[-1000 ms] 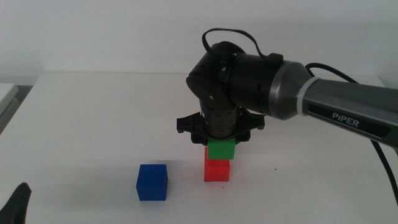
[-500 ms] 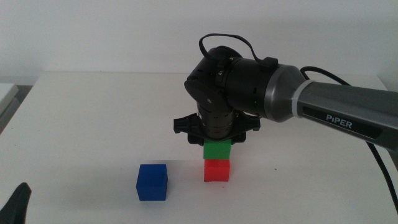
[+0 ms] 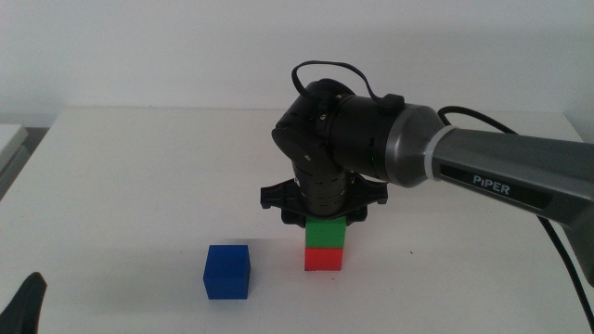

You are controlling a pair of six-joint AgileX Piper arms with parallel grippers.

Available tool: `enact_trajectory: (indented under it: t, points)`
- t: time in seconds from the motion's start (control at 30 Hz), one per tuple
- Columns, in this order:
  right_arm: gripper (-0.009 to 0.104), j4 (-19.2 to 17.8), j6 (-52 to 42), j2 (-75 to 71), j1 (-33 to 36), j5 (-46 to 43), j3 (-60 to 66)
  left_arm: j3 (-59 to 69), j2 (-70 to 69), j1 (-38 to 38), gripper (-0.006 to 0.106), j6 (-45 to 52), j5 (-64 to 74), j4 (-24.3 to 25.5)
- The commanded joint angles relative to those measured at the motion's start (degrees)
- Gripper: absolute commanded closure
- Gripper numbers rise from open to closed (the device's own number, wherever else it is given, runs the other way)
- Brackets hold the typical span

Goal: Stack red cubes first, then green, then blue cubes in a specific spot.

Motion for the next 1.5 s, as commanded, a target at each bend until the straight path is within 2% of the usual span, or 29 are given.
enact_trajectory:
  t: [0.0,0.27,0.3,0.33,0.43,0.53,0.73,0.87,0.97,1.17,1.23,1.37,1.47]
  points:
    - [0.080,-0.10,-0.16,-0.17,0.03,-0.20,-0.35,-0.03,-0.20,0.04,0.007,-0.02,-0.64,-0.06]
    - [0.080,-0.21,-0.16,0.96,0.07,-0.35,-0.35,-0.03,-0.20,0.04,0.007,-0.02,-0.64,-0.06]
    - [0.069,-0.21,-0.16,0.96,0.07,-0.35,-0.35,-0.03,-0.20,0.04,0.007,-0.02,-0.64,-0.06]
    - [0.043,-0.21,-0.16,0.96,0.07,-0.23,-0.35,-0.03,-0.20,0.04,0.007,-0.02,-0.64,-0.06]
    - [0.026,-0.21,-0.42,0.96,0.07,-0.23,-0.35,-0.03,-0.20,0.04,0.007,-0.02,-0.64,-0.06]
    - [0.015,-0.21,-0.60,0.96,0.07,-0.23,-0.35,-0.03,-0.20,0.04,0.007,-0.02,-0.64,-0.06]
    - [0.013,-0.49,-4.13,-7.12,0.19,3.10,-0.45,-0.03,-0.20,0.04,0.007,-0.02,-0.64,-0.06]
    - [0.013,-3.54,-6.82,-16.73,0.18,6.55,2.18,-0.03,-0.20,0.04,0.007,-0.02,-0.64,-0.06]
    - [0.013,-3.55,-11.05,-24.98,0.18,6.55,9.34,-0.03,-0.20,0.04,0.007,-0.02,-0.64,-0.06]
    - [0.013,-3.32,-15.63,-44.19,0.08,-2.35,28.39,-0.03,-0.20,0.04,0.007,-0.02,-0.64,-0.06]
    - [0.013,-1.94,-18.86,-50.29,-0.70,-5.37,33.42,-0.03,-0.20,0.04,0.007,-0.02,-0.64,-0.06]
    - [0.013,5.01,-30.49,-62.44,-3.68,-8.03,40.52,-0.03,-0.20,0.04,0.007,-0.02,-0.64,-0.06]
    - [0.013,8.51,-38.51,-70.95,-4.82,-8.03,43.05,-0.03,-0.20,0.04,0.007,-0.02,-0.64,-0.06]
